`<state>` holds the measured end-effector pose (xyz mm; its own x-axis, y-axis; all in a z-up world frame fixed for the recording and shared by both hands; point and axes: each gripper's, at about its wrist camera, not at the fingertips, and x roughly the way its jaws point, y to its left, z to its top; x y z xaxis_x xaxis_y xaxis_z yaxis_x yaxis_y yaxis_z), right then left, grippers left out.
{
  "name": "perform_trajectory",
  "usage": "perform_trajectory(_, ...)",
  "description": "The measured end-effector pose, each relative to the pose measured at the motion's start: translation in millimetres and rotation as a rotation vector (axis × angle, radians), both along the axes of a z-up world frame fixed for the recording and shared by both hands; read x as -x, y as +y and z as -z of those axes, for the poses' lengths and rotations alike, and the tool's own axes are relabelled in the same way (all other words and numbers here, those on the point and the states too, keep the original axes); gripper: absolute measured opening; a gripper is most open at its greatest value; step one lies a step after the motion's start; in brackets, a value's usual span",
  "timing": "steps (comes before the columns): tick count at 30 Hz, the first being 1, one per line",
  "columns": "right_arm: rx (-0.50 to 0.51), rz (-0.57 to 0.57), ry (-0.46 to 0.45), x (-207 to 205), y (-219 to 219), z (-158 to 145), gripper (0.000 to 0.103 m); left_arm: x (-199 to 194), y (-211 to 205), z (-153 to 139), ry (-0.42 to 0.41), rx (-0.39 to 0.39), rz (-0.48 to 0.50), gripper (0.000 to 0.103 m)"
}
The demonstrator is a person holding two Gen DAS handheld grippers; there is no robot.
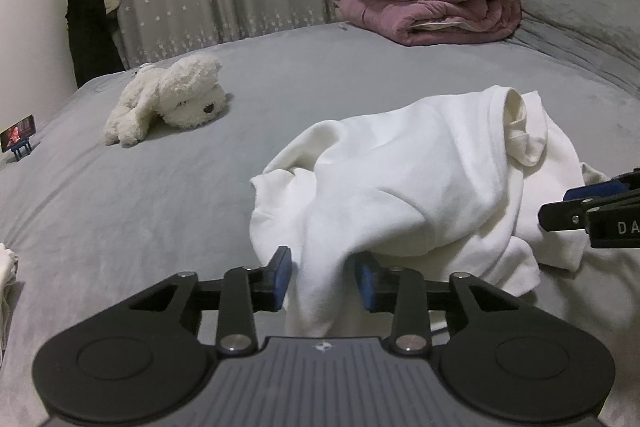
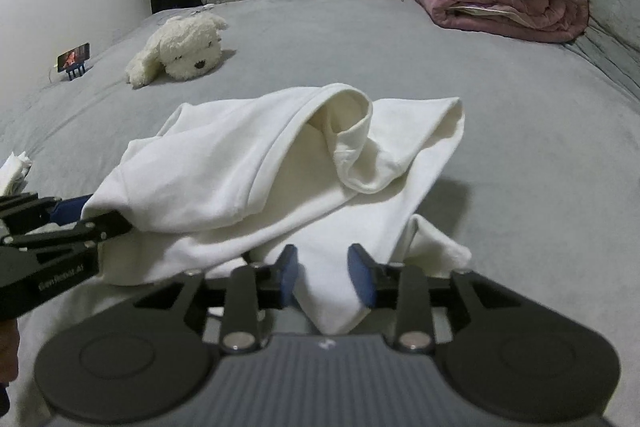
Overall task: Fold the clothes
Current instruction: 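Grasp the white shirt with the left gripper while the right gripper grasps another edge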
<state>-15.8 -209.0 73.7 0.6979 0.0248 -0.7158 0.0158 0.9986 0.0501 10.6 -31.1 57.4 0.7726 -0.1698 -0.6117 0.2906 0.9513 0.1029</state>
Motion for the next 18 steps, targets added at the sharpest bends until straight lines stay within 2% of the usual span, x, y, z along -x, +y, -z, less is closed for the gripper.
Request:
perform_trajectory(13, 0.000, 0.021, 0.015, -1.8, -1.6, 0.4, 0.051, 0.5, -13.1, 0.1, -0.020, -0.071, 0.028, 0.051)
perform_trajectory(18, 0.023, 0.040, 0.012, -2.2, -3.9, -0.9, 0.053, -0.3, -17.0, 3.3, -0.037, -0.098, 0.038, 0.055)
